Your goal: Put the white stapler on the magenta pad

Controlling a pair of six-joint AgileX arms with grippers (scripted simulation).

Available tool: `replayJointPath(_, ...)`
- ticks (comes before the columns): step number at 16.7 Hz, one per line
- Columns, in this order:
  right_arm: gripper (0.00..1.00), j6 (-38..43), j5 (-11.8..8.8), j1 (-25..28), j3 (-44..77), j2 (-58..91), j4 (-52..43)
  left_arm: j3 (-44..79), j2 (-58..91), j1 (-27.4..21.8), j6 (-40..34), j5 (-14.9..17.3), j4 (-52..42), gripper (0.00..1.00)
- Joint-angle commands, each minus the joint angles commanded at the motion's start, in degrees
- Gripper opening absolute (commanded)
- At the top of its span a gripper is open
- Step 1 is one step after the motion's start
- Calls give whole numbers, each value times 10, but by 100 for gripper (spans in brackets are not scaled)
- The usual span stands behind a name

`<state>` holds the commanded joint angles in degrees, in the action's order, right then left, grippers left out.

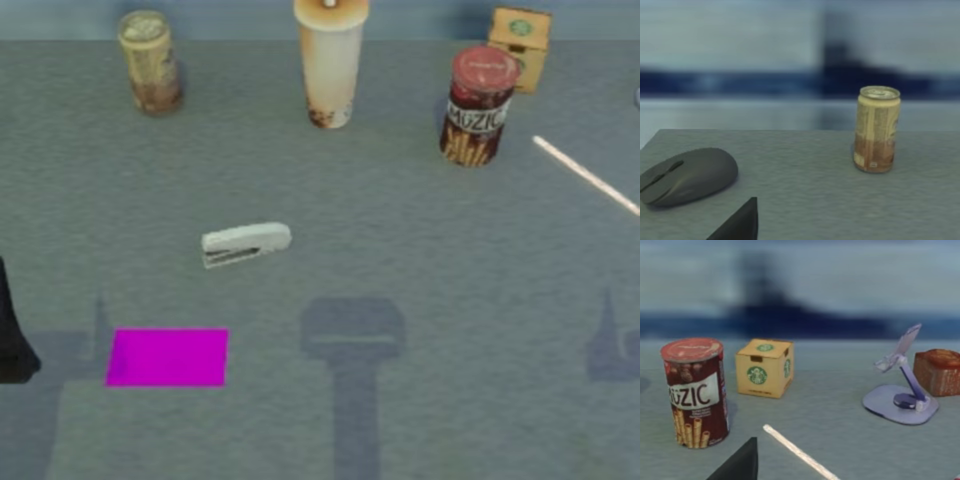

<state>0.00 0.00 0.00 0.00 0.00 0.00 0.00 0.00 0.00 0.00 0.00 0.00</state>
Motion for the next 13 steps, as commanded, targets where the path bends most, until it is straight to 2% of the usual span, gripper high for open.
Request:
replayJointPath(3,100,0,0,0,0,0,0,5,5,-3,2,1,-5,100)
replayJointPath(6,100,0,0,0,0,0,0,56,52,-24,22,12,-52,100)
replayJointPath(9,100,0,0,0,0,0,0,160,150,-56,60,24,-137,100)
replayJointPath(13,100,0,0,0,0,0,0,359,348,-108,134,36,-294,100)
